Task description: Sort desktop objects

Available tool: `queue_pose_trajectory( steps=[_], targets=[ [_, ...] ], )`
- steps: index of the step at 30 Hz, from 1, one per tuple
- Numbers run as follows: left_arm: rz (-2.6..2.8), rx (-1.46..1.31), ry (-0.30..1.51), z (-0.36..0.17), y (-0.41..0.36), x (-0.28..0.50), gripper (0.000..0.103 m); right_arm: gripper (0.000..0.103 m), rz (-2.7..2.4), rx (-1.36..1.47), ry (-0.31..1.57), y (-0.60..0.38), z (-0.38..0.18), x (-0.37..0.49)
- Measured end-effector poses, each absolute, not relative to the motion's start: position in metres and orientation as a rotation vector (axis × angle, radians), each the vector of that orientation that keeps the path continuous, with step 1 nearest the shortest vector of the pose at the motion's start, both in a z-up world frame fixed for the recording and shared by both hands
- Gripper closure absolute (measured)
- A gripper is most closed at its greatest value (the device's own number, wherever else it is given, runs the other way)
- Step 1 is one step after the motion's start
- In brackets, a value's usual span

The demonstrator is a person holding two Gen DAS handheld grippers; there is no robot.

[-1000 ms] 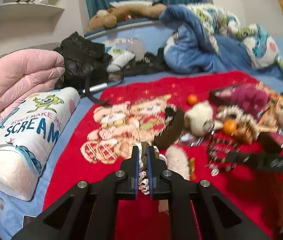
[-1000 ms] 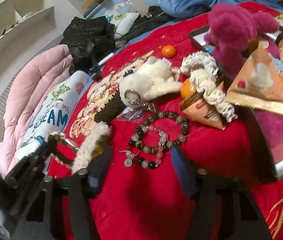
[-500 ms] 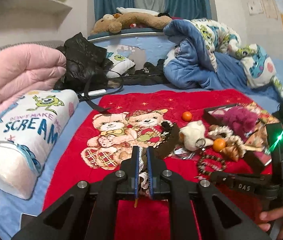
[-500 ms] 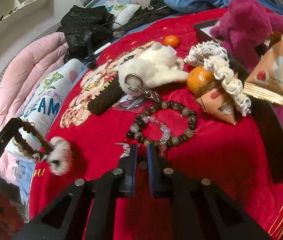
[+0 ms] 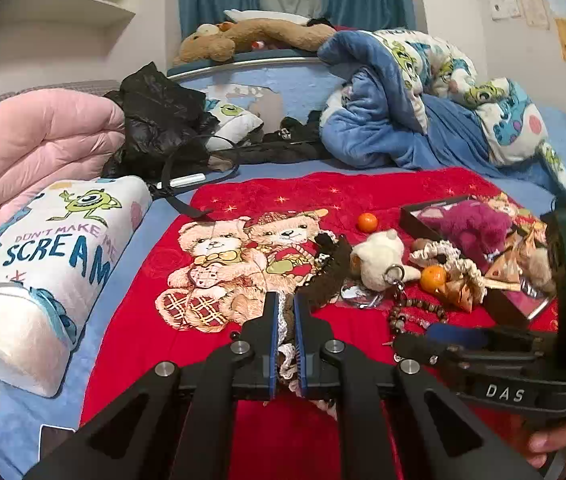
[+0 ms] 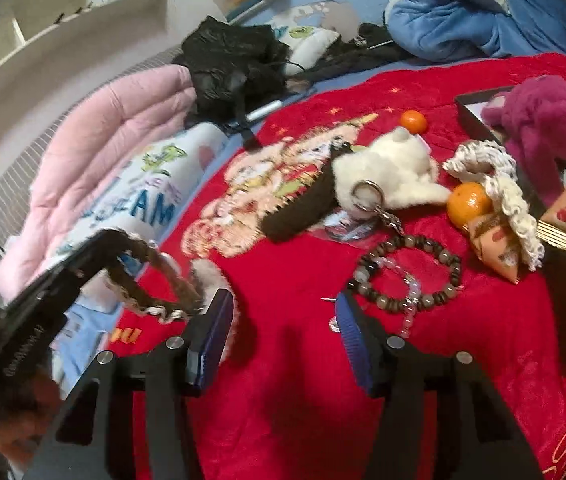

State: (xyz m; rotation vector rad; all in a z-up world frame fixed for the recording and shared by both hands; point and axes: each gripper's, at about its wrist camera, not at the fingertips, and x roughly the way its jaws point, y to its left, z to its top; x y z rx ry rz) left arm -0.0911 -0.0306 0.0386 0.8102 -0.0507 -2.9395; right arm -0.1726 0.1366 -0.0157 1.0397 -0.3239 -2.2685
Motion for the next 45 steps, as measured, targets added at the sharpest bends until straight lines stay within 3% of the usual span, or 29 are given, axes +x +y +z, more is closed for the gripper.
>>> queue_pose_trajectory(
  steps=[6, 17, 22, 24, 26, 45],
  targets=[
    [-2.94, 0.842, -0.08, 0.032, -0.021, -0.095, 0.095, 0.051, -2.355, 1.05, -0.324, 0.158, -0.016, -0.175],
    [-2.968, 0.879, -0.157, 0.026, -0.001, -0.099, 0.095, 0.072, -2.372, 1.25, -0.396, 0.169, -0.053, -0.196],
    [-2.968, 0.892, -0.166, 0.023, -0.003, -0.1, 0.095, 0.073, -2.379, 1.267, -0.415, 0.17, -0.056, -0.201],
    [-2.967, 0.894, -0.157, 0.023, -0.005, -0.1, 0.095, 0.087, -2.389, 1.27, -0.417, 0.169, -0.057, -0.203],
    [-2.968, 0.891, -0.149, 0.024, -0.006, -0.1, 0.095, 0.092, -2.39, 1.271, -0.427, 0.17, -0.059, -0.204],
    [-3.011, 0.869, -0.138, 0.037, 0.029, -0.096, 0.095, 0.094, -2.424, 1.099, -0.458, 0.189, -0.013, -0.181]
  ],
)
